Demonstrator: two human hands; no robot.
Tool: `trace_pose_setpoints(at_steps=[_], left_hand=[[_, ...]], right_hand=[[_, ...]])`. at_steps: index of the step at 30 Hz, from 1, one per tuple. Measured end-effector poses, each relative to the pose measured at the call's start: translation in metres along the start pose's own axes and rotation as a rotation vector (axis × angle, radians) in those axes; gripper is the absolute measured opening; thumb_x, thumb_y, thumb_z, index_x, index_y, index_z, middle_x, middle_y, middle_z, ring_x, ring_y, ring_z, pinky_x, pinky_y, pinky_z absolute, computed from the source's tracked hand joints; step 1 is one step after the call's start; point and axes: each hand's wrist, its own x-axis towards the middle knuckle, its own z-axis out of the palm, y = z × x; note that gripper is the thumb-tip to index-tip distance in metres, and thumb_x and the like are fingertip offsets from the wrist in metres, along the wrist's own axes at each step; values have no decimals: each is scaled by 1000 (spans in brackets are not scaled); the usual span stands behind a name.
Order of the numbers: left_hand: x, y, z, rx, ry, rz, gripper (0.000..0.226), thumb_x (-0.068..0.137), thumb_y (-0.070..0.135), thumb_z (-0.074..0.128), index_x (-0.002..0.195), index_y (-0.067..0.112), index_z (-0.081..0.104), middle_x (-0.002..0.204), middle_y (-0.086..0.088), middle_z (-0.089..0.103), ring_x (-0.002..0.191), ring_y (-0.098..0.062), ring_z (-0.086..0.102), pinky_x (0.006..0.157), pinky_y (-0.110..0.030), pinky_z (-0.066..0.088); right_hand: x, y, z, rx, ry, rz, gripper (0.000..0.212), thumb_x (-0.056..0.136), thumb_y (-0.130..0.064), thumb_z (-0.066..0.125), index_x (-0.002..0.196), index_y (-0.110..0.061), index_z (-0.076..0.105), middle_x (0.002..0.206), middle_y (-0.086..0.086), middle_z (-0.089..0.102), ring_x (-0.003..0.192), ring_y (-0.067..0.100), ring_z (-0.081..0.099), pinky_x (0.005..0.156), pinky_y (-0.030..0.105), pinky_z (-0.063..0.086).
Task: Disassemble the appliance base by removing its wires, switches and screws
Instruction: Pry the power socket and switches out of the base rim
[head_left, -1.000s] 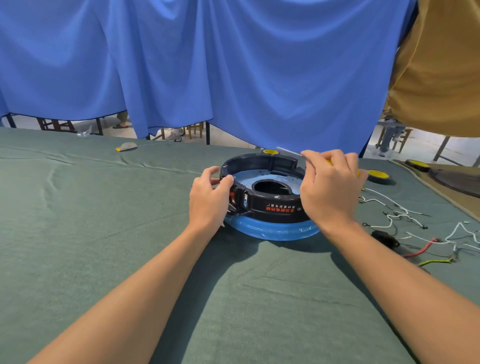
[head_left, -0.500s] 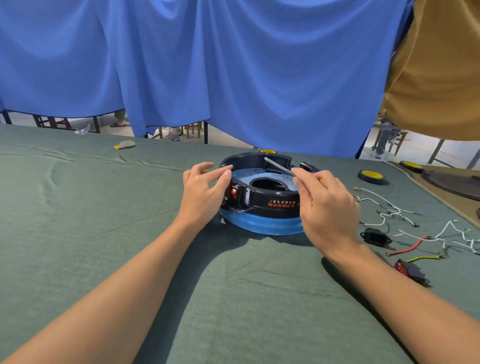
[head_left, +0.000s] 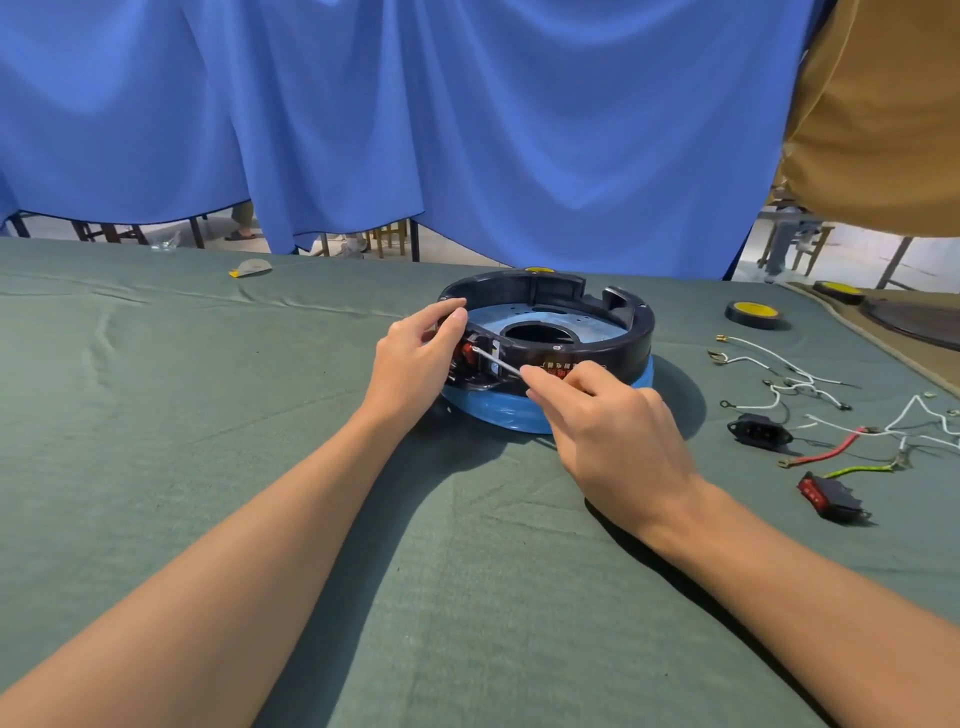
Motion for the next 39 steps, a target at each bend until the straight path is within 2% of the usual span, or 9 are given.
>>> trace_pose_setpoints(at_steps=[9,20,25,27,30,33,36,38,39], left_hand=[[0,3,1,5,23,12,30,95,36,52,118,28,68,111,8,69,109,-11,60,100,-38,47],[1,3,3,18,40,6,30,94,34,52,118,28,68,104,14,69,101,-3,60,94,-26,47],[2,3,4,-2,74,-17,28,91,31,54,114,29,71,79,25,65,61,16,53,63,-3,43],[1,4,5,-17,88,-30,28,90,30,55,112,30,72,79,26,65,62,16,53,63,-2,42],[0,5,5,-25,85,-41,27,89,32,55,109,31,73,77,28,65,71,17,56,67,-2,41],[0,7,5,-32,93,-55,27,87,34,56,106,33,74,79,26,68,77,10,60,73,-9,45],[1,5,5,-28,83,-44,28,87,37,55,107,32,73,91,12,72,92,-8,65,86,-28,51],[0,4,5,-5,74,-25,30,88,39,53,110,31,71,99,6,71,98,-13,64,91,-33,50],[-1,3,5,6,73,-17,31,88,40,53,112,32,71,102,5,70,99,-14,63,92,-33,50]], right_hand=[[-3,-10,-1,-72,-92,40,33,92,-7,59,125,-10,63,84,12,56,54,40,53,50,43,50],[5,-20,-11,-147,-251,46,15,94,-13,50,103,-11,62,76,3,39,55,31,43,51,32,36],[20,0,-16,54,-224,112,21,96,-22,50,93,-11,69,74,3,58,71,25,54,64,38,48],[28,8,-17,175,-249,153,24,97,-23,53,95,-6,70,66,5,60,58,14,45,61,33,46],[37,14,-18,295,-310,198,26,96,-19,54,93,3,67,62,16,51,51,11,27,53,27,30],[43,25,-18,400,-352,292,26,96,-22,57,91,-3,73,70,23,61,51,8,35,50,17,31],[37,30,-12,465,-327,372,18,96,-23,60,96,-21,78,64,9,67,50,4,48,53,5,35],[23,26,-4,394,-225,338,18,96,-24,60,101,-23,77,66,-1,68,59,7,53,66,9,40],[16,22,0,348,-178,311,19,96,-25,59,105,-24,75,74,-4,70,68,7,58,75,19,45]])
